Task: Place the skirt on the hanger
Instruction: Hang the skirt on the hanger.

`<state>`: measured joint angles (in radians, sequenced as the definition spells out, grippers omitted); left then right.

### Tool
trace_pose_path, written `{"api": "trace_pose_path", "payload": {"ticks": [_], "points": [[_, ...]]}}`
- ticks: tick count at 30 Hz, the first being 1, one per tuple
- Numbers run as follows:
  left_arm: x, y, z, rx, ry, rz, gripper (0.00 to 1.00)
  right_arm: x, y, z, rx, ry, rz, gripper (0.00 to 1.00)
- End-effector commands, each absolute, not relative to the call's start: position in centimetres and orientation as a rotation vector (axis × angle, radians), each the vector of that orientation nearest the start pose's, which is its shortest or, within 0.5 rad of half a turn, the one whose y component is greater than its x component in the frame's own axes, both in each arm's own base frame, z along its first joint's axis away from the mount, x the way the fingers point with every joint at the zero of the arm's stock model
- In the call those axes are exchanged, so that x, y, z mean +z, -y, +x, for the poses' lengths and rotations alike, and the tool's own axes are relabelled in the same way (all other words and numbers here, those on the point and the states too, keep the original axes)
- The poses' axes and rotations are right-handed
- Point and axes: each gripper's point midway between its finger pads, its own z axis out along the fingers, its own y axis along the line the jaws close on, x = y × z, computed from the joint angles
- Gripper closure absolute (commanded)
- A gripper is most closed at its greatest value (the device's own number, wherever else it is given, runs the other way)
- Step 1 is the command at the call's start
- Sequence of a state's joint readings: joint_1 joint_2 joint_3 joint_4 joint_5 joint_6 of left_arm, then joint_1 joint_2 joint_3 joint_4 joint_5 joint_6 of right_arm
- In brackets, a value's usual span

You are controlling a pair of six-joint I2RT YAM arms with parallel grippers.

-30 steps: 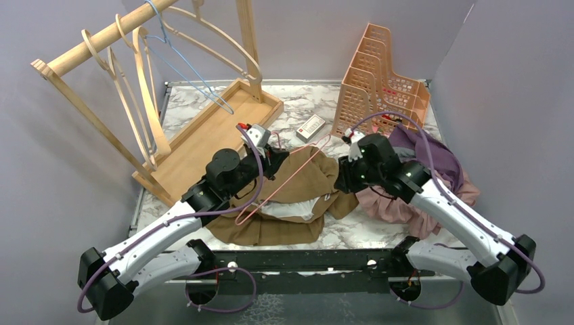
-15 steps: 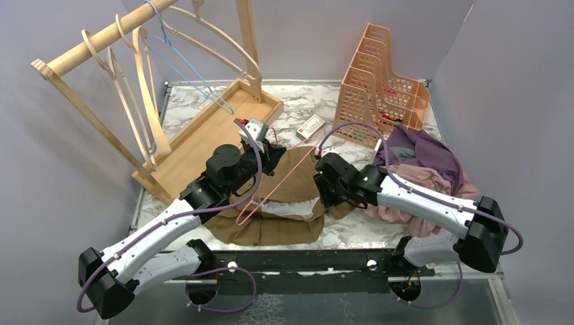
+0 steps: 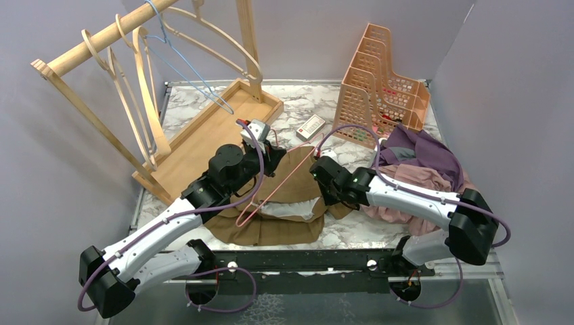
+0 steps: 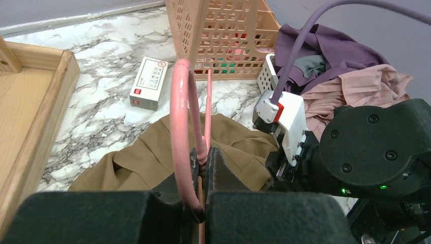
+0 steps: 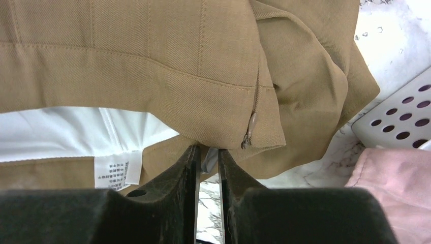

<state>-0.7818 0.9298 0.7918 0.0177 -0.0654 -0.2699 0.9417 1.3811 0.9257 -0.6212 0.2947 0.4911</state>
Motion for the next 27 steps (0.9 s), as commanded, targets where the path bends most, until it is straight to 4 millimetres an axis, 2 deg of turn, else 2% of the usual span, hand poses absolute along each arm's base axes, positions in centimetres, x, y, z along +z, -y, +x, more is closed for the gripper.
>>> {"api": "trace_pose_path", "payload": {"ticks": [1,7,10,14,17,22,27], "points": [[28.2,24.8,25.6,-0.718,-1.690,0.365,1.00,8.8,-22.0,21.8,0.061,-2.486,-0.389,0.80],[28.1,24.3,25.6,-0.693,-1.692,0.367,1.00,10.2,-21.0,22.4,0.018,-2.445,-0.339,0.98],[27.8,23.8,25.0,-0.665,-1.699,0.414,1.00,11.6,-21.0,22.4,0.021,-2.434,-0.346,0.99],[27.2,22.2,23.1,-0.626,-1.670,0.508,1.00,13.6,-21.2,22.8,0.044,-2.423,-0.405,0.99],[28.2,21.5,21.2,-0.654,-1.589,0.578,1.00,14.9,-21.2,23.6,0.063,-2.414,-0.416,0.99],[29.5,21.5,17.7,-0.720,-1.455,0.764,1.00,17.3,-21.7,24.8,0.151,-2.377,-0.455,0.99],[30.4,21.5,15.7,-0.719,-1.398,0.928,1.00,18.5,-21.6,25.7,0.187,-2.376,-0.469,0.99]]}}
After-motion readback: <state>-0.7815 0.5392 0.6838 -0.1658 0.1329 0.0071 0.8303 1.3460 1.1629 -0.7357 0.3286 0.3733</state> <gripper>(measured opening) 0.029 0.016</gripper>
